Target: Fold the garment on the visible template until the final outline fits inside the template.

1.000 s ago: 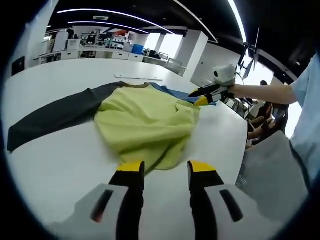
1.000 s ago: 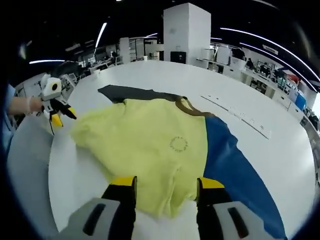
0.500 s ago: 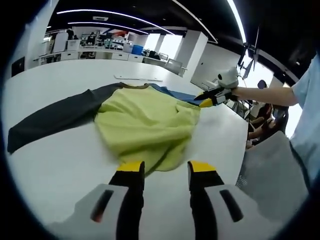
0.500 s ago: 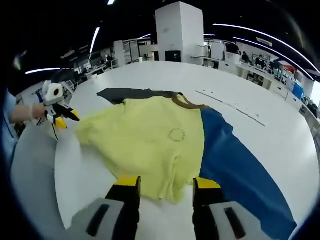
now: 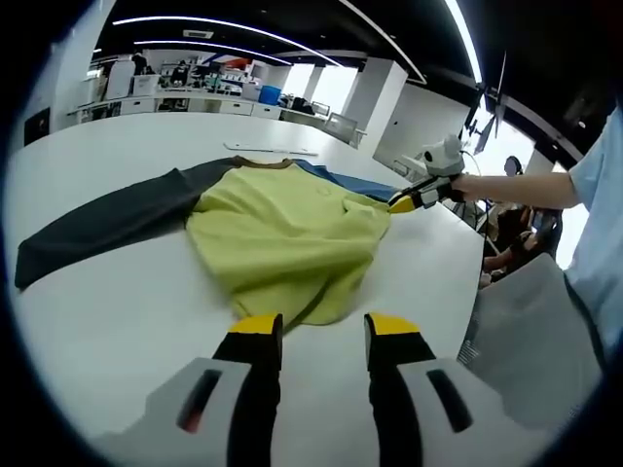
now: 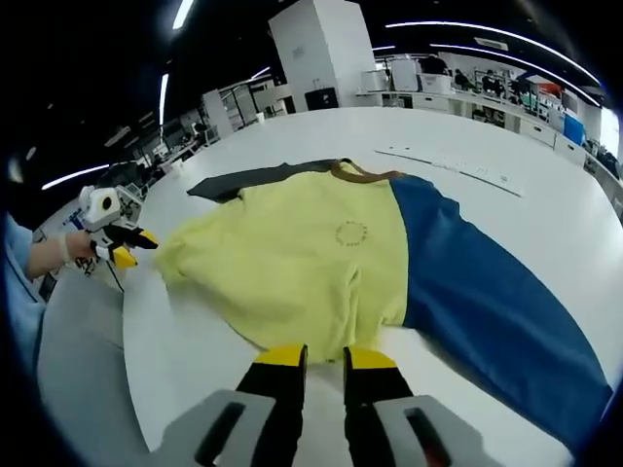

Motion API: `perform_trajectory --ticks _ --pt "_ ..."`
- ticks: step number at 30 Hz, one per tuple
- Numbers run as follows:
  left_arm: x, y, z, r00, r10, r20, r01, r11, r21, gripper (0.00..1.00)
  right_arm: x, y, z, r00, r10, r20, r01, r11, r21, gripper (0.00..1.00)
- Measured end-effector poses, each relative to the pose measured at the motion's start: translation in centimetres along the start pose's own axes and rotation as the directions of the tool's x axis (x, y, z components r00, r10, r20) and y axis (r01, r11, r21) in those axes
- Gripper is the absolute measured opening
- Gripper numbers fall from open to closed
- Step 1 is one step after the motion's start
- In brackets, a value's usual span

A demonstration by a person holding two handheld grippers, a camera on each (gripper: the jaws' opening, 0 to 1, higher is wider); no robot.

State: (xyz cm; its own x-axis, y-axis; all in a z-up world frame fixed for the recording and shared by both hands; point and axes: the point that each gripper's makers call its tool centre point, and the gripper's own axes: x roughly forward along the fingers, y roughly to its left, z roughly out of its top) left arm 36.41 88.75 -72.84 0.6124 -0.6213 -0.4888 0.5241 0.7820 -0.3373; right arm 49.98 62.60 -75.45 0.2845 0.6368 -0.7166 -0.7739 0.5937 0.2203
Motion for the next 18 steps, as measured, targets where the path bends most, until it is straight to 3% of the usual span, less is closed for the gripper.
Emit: perform_trajectory --ticks 3,18 --pt "0.0 -0.1 -0.1 1.000 -0.001 -0.003 0.001 1.000 0.001 0.31 -0.1 -0.1 0.1 1.000 -0.012 0.000 0.012 1.000 -0.010 0.00" --pt "-0.2 0.2 -0.1 1.000 0.007 0.002 -0.007 1.000 0.001 0.31 -1.6 0.9 -0.4 1.000 -0.016 0.019 0.015 0.999 0.034 0.00"
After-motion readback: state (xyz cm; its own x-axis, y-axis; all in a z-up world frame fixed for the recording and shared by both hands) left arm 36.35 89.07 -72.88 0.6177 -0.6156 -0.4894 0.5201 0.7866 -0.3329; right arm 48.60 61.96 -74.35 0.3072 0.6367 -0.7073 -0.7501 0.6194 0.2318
